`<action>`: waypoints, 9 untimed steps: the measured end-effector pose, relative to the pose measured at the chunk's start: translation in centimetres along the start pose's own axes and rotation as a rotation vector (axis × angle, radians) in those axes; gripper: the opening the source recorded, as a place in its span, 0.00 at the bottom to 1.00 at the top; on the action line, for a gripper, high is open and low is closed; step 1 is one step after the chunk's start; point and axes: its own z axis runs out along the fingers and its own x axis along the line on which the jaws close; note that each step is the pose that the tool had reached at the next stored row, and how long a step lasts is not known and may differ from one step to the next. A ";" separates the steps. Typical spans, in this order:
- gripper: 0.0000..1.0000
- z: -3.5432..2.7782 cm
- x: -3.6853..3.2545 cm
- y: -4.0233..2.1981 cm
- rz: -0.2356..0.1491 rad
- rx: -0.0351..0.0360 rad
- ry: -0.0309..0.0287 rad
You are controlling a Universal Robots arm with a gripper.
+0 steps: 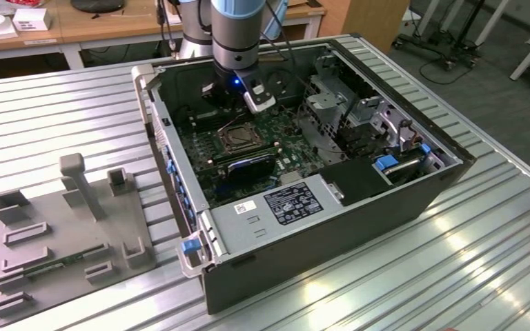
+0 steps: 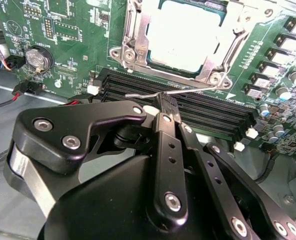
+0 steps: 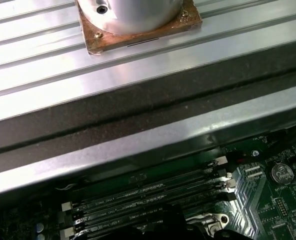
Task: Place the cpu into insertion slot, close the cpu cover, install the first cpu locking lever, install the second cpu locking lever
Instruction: 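Install the first cpu locking lever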
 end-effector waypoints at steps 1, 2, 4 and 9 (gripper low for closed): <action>0.11 0.05 -0.01 -0.01 0.000 0.0000 0.0000; 0.11 0.11 -0.01 -0.03 0.000 0.0001 0.0001; 0.11 0.26 -0.03 -0.07 0.000 0.0002 0.0001; 0.11 0.67 -0.06 -0.18 0.000 0.0002 0.0001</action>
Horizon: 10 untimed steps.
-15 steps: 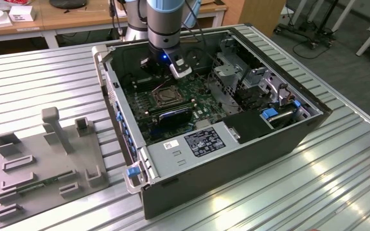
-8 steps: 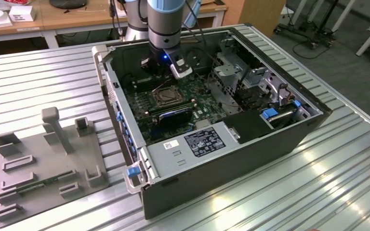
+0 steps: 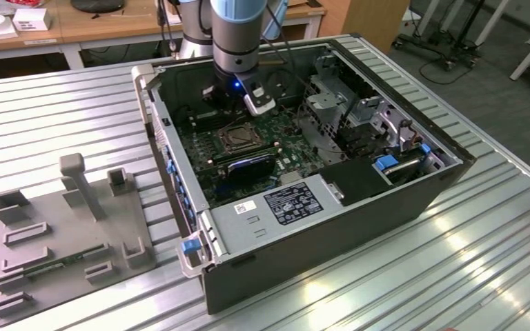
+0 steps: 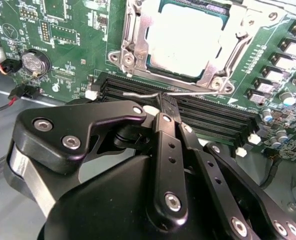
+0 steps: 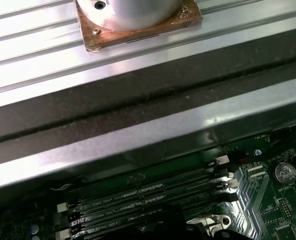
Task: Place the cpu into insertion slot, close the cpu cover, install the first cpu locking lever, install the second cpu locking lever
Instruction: 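Install the first cpu locking lever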
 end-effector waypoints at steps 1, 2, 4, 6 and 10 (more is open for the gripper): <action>0.11 0.09 0.00 -0.02 0.000 0.0000 0.0000; 0.11 0.18 -0.01 -0.05 0.000 0.0001 0.0000; 0.11 0.37 -0.01 -0.10 0.000 0.0000 0.0000; 0.11 0.55 -0.02 -0.15 0.000 0.0000 0.0000; 0.11 0.75 -0.04 -0.20 0.000 0.0001 0.0000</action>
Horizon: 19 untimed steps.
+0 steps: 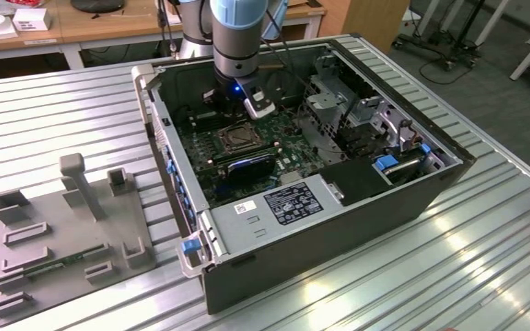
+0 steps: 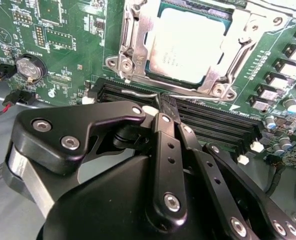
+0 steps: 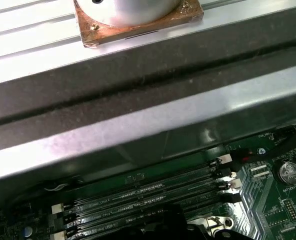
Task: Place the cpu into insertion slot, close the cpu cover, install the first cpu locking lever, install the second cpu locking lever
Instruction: 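Install the first cpu locking lever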
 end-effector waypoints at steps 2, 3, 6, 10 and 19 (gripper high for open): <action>0.11 0.07 -0.04 0.00 0.000 0.0000 0.0001; 0.11 0.08 -0.08 0.00 0.000 0.0002 0.0001; 0.11 0.15 -0.20 0.03 0.000 -0.0001 0.0000; 0.11 0.20 -0.27 0.07 0.000 -0.0003 -0.0002; 0.11 0.24 -0.25 0.17 0.017 0.0004 -0.0051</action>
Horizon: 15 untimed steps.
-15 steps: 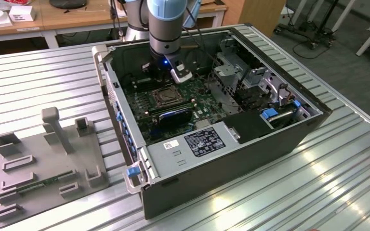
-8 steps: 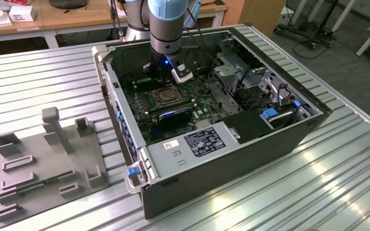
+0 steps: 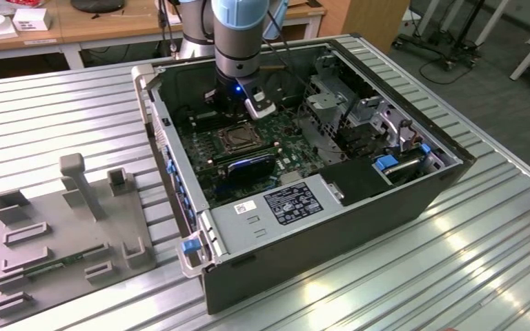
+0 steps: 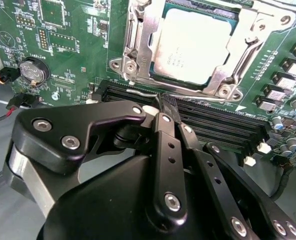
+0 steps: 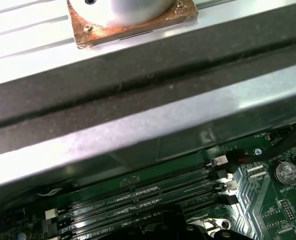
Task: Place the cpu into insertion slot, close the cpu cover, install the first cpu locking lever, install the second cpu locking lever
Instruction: 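Install the first cpu locking lever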
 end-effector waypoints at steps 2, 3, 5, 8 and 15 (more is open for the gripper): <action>0.11 0.00 0.00 0.01 0.002 0.0002 -0.0007; 0.11 0.00 -0.01 0.02 0.003 0.0002 -0.0009; 0.11 0.02 0.01 0.06 0.005 0.0004 -0.0015; 0.11 0.03 0.02 0.10 0.007 0.0003 -0.0020; 0.11 0.08 -0.07 0.14 0.009 0.0014 -0.0031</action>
